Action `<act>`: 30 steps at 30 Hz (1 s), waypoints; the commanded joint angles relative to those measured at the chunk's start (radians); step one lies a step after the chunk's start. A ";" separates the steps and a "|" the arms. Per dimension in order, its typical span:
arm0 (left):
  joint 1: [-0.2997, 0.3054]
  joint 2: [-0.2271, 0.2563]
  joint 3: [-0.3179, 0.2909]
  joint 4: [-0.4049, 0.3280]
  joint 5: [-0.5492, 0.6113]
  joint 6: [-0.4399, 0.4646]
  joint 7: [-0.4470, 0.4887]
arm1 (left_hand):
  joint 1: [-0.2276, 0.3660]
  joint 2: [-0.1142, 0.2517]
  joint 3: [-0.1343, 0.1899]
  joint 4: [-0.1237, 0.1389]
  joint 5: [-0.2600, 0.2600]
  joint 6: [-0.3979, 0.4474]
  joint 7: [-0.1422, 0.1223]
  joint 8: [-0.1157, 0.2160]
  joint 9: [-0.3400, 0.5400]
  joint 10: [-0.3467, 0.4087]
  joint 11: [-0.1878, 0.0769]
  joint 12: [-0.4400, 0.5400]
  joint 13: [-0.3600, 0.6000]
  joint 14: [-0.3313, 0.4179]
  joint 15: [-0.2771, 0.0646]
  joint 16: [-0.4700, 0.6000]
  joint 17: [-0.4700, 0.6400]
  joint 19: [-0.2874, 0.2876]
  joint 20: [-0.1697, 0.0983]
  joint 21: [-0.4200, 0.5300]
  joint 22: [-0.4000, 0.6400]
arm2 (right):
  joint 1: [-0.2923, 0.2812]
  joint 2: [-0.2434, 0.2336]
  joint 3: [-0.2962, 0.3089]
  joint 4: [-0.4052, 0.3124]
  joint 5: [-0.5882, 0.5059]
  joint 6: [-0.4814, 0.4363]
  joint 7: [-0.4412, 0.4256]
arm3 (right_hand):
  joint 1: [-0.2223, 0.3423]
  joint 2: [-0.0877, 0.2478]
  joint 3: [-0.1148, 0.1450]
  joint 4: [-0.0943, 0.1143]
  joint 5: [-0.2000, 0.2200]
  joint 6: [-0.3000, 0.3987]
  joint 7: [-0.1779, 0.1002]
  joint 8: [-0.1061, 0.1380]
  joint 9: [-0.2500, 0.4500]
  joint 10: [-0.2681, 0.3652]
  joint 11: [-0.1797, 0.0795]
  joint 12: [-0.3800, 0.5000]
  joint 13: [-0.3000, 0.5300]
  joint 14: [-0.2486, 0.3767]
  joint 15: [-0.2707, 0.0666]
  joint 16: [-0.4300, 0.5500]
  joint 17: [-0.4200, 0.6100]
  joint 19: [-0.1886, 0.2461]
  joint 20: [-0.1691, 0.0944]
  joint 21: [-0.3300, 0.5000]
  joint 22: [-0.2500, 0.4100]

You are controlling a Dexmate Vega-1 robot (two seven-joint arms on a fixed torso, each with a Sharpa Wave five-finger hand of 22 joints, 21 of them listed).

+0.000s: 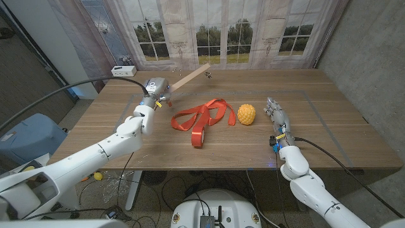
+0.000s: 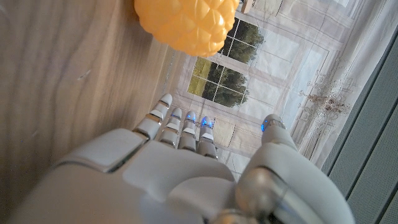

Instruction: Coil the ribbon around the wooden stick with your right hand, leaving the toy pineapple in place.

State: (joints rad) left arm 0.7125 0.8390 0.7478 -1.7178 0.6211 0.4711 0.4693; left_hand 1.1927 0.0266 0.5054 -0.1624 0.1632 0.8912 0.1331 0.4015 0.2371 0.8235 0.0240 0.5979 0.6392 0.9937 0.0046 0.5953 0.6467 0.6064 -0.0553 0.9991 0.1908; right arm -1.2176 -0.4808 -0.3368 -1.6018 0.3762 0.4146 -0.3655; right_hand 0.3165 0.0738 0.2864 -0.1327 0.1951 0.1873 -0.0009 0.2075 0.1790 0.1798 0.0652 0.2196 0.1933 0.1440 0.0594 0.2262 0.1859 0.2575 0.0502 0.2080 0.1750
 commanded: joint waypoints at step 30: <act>0.210 0.098 -0.210 -0.057 0.117 -0.252 0.171 | 0.140 0.123 -0.003 0.010 0.012 0.071 -0.079 0.006 0.120 0.056 -0.076 0.003 0.007 0.171 -0.233 -0.019 0.040 -0.053 -0.031 0.030 0.000 | -0.188 -0.068 -0.211 -0.592 -0.610 -0.704 -0.324 | 0.059 0.000 0.016 -0.028 -0.008 0.024 -0.014 0.001 0.007 0.029 -0.016 0.005 0.005 0.009 -0.014 -0.002 0.004 0.003 0.005 0.001 0.003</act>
State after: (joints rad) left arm 0.8868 0.9297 0.5704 -1.7707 0.7158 0.2596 0.6123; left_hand 1.1927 0.0266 0.4986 -0.1556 0.1632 0.8926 0.1244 0.4044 0.2375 0.8151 0.0155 0.5997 0.6414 0.9972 0.0052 0.5803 0.6825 0.5584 -0.0537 1.0183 0.1912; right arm -1.3752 -0.5473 -0.4722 -2.0737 -0.0798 -0.0805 -0.6353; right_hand 0.3598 0.0727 0.3007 -0.1541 0.1885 0.2038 -0.0127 0.2075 0.1841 0.1991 0.0532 0.2196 0.1931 0.1519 0.0534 0.2262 0.1887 0.2592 0.0592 0.2080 0.1747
